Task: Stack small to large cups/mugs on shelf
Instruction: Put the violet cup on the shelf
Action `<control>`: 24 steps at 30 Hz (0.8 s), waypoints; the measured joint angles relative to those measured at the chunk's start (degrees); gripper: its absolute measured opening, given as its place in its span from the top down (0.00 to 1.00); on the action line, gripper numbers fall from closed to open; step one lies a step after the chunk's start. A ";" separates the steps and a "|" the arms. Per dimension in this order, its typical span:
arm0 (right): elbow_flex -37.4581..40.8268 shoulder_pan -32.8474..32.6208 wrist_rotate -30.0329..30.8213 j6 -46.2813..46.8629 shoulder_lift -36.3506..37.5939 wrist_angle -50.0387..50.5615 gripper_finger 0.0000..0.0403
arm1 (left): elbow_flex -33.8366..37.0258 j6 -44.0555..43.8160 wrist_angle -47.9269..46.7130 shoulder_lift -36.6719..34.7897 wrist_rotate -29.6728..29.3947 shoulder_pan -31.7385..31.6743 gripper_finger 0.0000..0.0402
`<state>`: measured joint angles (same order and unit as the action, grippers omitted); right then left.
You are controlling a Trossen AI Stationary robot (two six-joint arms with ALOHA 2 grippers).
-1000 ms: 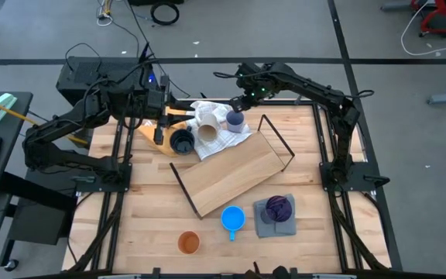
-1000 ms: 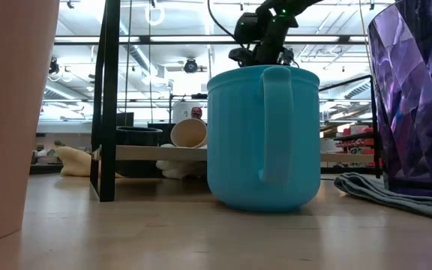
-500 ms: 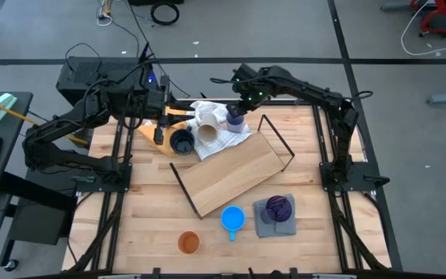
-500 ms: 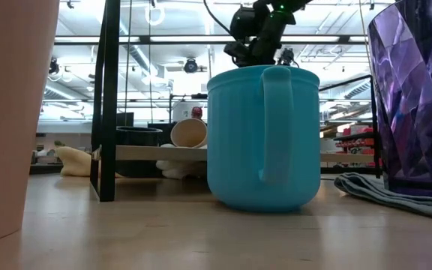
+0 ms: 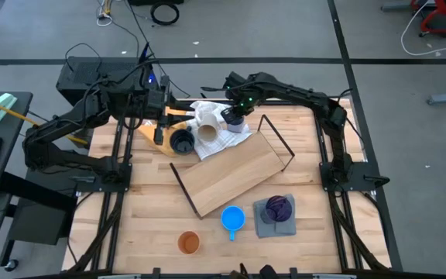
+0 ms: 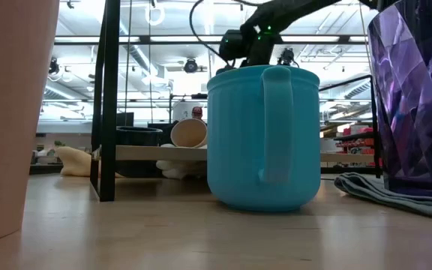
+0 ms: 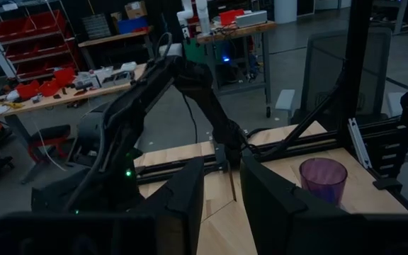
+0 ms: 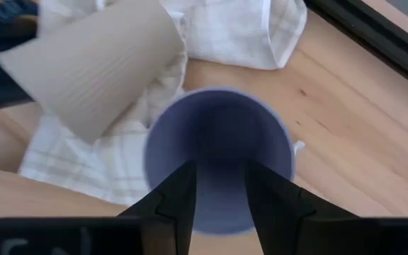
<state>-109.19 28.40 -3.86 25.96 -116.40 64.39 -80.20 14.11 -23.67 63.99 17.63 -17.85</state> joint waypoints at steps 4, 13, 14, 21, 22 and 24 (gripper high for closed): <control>0.00 -0.06 -0.02 -1.04 0.42 -1.20 0.68 | 0.00 -0.09 -1.11 0.01 -0.02 0.02 0.75; -0.11 0.96 1.52 -3.66 5.29 -3.17 0.66 | 0.00 0.06 -1.21 0.02 -0.67 0.02 0.74; -0.11 1.56 1.76 -3.81 5.29 -2.24 0.65 | 0.00 0.07 -0.98 0.02 -0.92 0.00 0.74; -0.09 4.24 1.85 -5.11 3.98 -0.12 0.55 | 0.00 0.05 -0.98 0.02 -1.05 0.02 0.75; -0.09 4.33 1.75 -5.13 3.98 -0.10 0.54 | 0.00 0.04 -0.98 0.02 -1.07 0.00 0.75; -0.09 4.40 1.71 -5.02 3.92 -0.14 0.51 | 0.00 0.07 -1.00 0.02 -1.07 0.01 0.75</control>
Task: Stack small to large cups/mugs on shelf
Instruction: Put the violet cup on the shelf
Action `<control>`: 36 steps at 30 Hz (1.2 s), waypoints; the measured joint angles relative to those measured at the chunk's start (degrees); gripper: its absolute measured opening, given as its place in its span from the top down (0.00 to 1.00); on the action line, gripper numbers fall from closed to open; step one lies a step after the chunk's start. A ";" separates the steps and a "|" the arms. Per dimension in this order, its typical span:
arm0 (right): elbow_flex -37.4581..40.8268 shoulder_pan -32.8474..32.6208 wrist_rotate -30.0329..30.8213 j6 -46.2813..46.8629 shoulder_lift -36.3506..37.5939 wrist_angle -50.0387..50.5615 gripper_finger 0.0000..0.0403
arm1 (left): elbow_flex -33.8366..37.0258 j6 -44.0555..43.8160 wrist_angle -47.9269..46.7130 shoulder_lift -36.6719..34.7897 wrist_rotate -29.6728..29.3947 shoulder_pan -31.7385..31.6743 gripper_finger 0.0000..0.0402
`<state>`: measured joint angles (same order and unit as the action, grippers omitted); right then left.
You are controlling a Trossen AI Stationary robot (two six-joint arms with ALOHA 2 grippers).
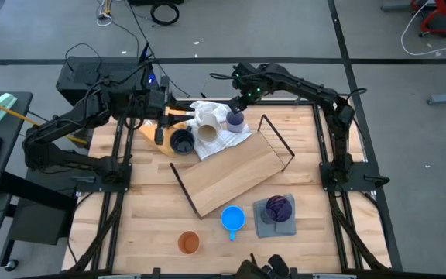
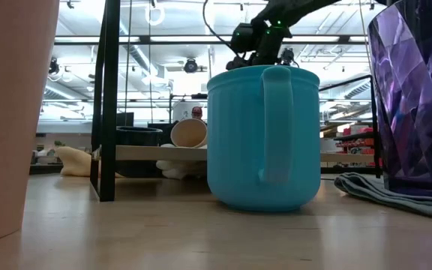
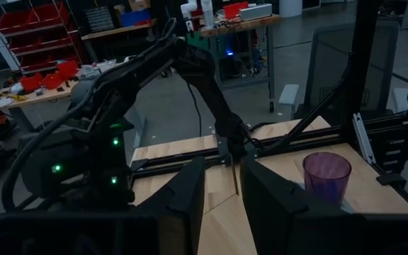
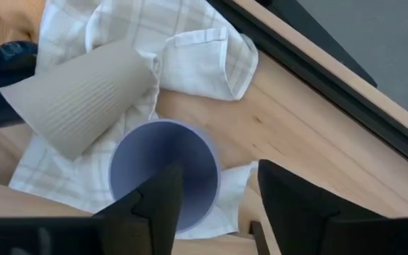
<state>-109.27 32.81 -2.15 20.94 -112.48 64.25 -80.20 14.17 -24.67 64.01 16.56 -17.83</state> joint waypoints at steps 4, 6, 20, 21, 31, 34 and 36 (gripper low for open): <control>0.20 -0.17 -0.02 0.03 -0.98 0.36 0.49 | 0.00 0.00 -0.02 0.00 0.00 -0.01 0.74; 0.32 -0.31 0.43 0.04 -1.77 0.65 0.49 | 0.00 0.00 -0.05 0.00 0.00 0.01 0.74; 0.31 -0.86 -0.10 1.39 -6.38 -0.44 0.52 | 0.00 -0.02 -0.17 0.00 -0.02 -0.01 0.75; 0.31 -0.86 -0.10 1.39 -6.46 -0.31 0.53 | 0.00 -0.03 -0.17 0.00 -0.02 0.01 0.75; 0.31 -0.84 -0.07 1.12 -6.56 -0.40 0.58 | 0.00 -0.02 -0.15 0.00 -0.01 0.01 0.75; 0.31 -0.84 -0.22 1.28 -6.86 -0.34 0.59 | 0.00 -0.02 -0.15 0.00 -0.02 -0.01 0.75; 0.31 -0.84 -0.23 1.35 -7.20 -0.82 0.59 | 0.00 -0.02 -0.15 0.00 -0.02 -0.01 0.75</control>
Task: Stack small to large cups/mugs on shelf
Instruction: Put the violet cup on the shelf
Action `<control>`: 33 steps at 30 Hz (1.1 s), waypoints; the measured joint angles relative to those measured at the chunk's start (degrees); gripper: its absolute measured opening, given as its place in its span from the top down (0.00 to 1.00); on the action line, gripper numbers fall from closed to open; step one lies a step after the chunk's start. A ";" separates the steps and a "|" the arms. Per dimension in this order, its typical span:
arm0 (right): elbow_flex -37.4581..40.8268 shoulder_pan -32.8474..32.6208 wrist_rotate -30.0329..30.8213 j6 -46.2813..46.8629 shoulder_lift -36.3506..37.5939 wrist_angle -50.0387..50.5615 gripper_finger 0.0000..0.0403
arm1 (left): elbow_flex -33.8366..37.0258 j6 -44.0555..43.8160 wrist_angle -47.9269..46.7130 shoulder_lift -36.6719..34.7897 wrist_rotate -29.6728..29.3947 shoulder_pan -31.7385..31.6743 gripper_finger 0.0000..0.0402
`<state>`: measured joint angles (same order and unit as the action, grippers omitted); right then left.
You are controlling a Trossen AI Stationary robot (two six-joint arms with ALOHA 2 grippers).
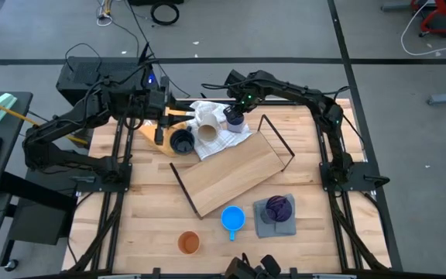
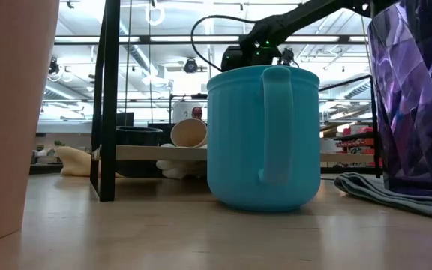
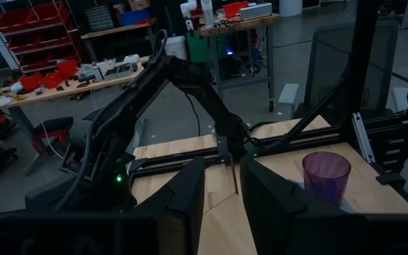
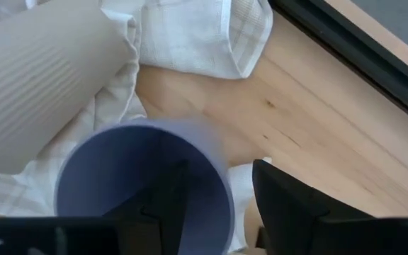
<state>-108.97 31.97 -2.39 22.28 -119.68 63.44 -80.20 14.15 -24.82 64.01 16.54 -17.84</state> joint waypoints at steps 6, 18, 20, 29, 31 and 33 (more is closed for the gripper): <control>0.00 0.00 -0.01 0.07 -0.11 -0.31 0.67 | 0.00 0.00 0.00 0.00 0.01 0.01 0.74; 0.00 0.02 0.73 -1.06 -0.11 -0.36 0.98 | 0.00 0.02 0.00 0.00 0.00 0.01 0.74; -0.03 0.02 0.87 -1.18 -0.11 -0.44 0.98 | 0.00 0.02 0.00 0.00 0.02 0.02 0.75; -7.01 0.37 1.90 -2.48 -0.11 3.47 0.99 | 0.00 0.02 0.00 0.00 0.01 0.02 0.75; -9.87 0.63 2.44 -2.94 -0.11 5.99 0.99 | 0.00 0.04 0.02 0.00 0.00 0.00 0.75; -12.85 0.87 2.61 -3.49 -0.11 8.87 0.99 | 0.00 0.04 0.04 0.00 0.01 0.01 0.76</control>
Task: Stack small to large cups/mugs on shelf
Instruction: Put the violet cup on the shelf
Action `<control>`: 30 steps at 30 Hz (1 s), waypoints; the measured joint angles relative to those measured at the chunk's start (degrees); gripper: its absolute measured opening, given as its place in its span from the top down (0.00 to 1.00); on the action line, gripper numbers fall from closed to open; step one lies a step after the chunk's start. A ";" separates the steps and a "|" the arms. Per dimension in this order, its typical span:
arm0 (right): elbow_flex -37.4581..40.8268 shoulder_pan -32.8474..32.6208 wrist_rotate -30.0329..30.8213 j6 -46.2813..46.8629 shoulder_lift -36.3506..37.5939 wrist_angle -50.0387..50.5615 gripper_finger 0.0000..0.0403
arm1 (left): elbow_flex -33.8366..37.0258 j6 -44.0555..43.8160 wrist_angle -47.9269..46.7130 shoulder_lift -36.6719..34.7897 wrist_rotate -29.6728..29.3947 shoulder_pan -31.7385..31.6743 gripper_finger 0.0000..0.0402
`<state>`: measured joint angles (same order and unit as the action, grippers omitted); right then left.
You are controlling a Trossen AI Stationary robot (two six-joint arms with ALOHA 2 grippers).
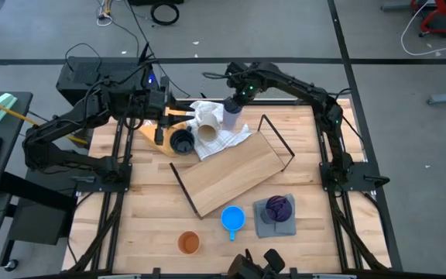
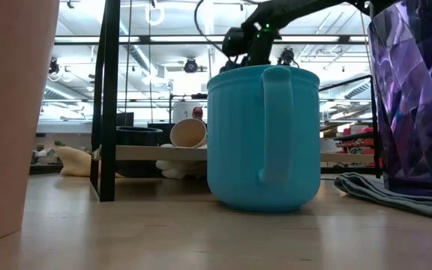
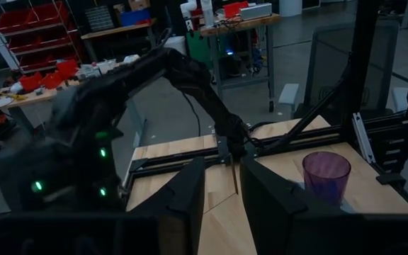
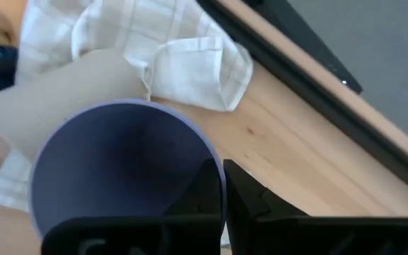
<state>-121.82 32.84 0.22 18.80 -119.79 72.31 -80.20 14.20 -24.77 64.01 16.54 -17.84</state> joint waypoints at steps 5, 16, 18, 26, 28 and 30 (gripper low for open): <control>-7.59 0.13 0.61 -2.35 0.07 9.36 0.99 | 0.00 0.04 0.07 0.00 0.00 0.00 0.76; -11.88 -7.16 0.13 -1.44 3.07 17.80 0.99 | 0.00 0.11 0.13 0.00 0.00 0.01 0.76; -11.82 -8.98 0.07 -0.92 3.38 17.38 0.99 | 0.00 0.11 0.13 0.00 -0.01 -0.01 0.77; -11.78 -12.98 3.53 1.19 3.61 17.73 0.99 | 0.00 0.06 0.79 0.00 -0.01 -0.01 0.75; -11.22 -12.94 3.74 2.10 3.61 17.58 0.99 | 0.00 0.00 0.79 0.00 -0.01 0.01 0.76; -9.68 -13.06 3.97 2.26 3.61 17.72 0.99 | 0.00 -0.04 0.77 0.00 -0.01 0.00 0.76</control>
<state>-131.51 19.78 4.19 21.06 -116.18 90.03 -80.20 14.15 -24.00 64.00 16.53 -17.83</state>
